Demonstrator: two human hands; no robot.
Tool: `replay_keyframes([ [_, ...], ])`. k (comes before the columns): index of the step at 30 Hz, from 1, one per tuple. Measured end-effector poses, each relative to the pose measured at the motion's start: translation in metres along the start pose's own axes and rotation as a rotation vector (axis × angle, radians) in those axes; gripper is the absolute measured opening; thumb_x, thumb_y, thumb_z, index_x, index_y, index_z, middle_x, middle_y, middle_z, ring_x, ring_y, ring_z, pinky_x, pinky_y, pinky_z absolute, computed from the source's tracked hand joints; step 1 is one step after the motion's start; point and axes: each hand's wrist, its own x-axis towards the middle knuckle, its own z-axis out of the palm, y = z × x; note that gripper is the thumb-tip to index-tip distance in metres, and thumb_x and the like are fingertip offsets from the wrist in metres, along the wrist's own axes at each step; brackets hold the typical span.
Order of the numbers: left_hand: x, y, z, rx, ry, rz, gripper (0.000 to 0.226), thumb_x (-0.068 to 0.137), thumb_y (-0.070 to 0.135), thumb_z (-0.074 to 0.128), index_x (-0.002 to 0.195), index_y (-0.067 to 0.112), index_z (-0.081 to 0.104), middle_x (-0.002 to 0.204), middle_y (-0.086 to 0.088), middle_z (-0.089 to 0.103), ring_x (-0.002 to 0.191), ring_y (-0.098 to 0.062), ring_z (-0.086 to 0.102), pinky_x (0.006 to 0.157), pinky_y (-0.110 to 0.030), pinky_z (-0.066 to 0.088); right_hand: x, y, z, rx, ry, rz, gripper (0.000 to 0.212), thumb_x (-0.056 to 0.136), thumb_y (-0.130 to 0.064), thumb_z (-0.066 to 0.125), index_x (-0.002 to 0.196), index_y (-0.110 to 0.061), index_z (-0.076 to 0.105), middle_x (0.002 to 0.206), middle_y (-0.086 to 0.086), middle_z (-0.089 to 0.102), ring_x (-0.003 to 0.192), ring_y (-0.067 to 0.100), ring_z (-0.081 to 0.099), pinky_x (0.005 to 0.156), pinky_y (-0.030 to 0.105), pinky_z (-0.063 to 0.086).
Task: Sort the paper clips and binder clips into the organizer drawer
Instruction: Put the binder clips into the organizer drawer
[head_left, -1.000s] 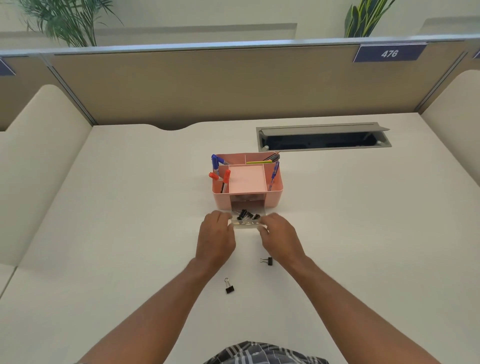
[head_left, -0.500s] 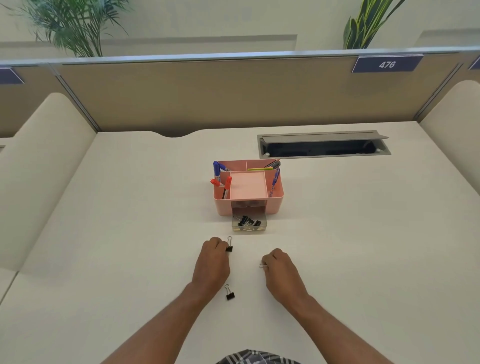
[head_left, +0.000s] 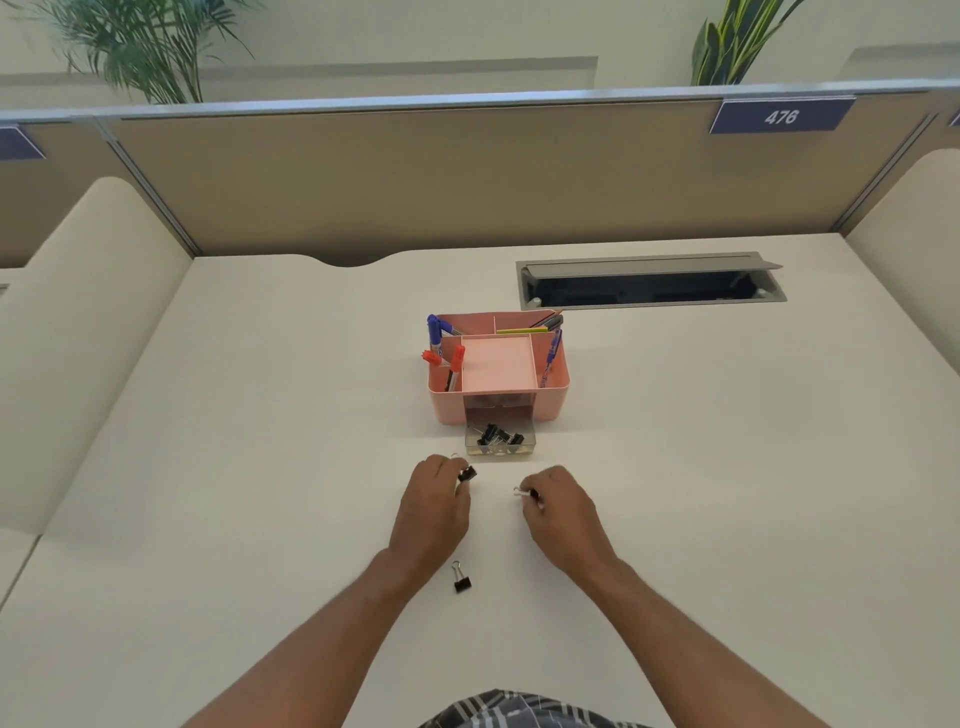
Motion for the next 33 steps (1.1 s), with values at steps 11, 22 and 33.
replay_keyframes([
  [11, 0.068, 0.025, -0.003, 0.043, -0.051, 0.061, 0.019, 0.084, 0.003, 0.066, 0.098, 0.015, 0.062, 0.097, -0.005, 0.068, 0.084, -0.020, 0.060, 0.074, -0.036, 0.056, 0.074, -0.033, -0.022, -0.097, 0.083, -0.111, 0.021, 0.090, -0.002, 0.056, 0.100, -0.010, 0.072, 0.105, 0.005, 0.063, 0.088, 0.020, 0.058, 0.068, 0.012, 0.036],
  [22, 0.034, -0.008, -0.008, -0.101, 0.039, -0.100, 0.029, 0.090, 0.000, 0.054, 0.115, 0.013, 0.062, 0.107, -0.004, 0.064, 0.096, -0.021, 0.058, 0.085, -0.034, 0.050, 0.048, -0.028, -0.024, -0.042, 0.072, -0.085, 0.022, 0.092, -0.005, 0.048, 0.098, -0.011, 0.068, 0.099, 0.005, 0.061, 0.088, 0.023, 0.059, 0.076, 0.032, 0.049],
  [33, -0.044, -0.027, -0.002, -0.020, -0.083, -0.282, 0.025, 0.087, 0.027, 0.066, 0.110, 0.018, 0.063, 0.102, 0.000, 0.058, 0.095, -0.019, 0.053, 0.081, -0.026, 0.043, -0.050, -0.043, 0.046, -0.258, -0.439, -0.365, 0.029, 0.092, -0.034, 0.053, 0.111, -0.014, 0.060, 0.110, 0.005, 0.049, 0.102, 0.026, 0.048, 0.075, 0.041, 0.050],
])
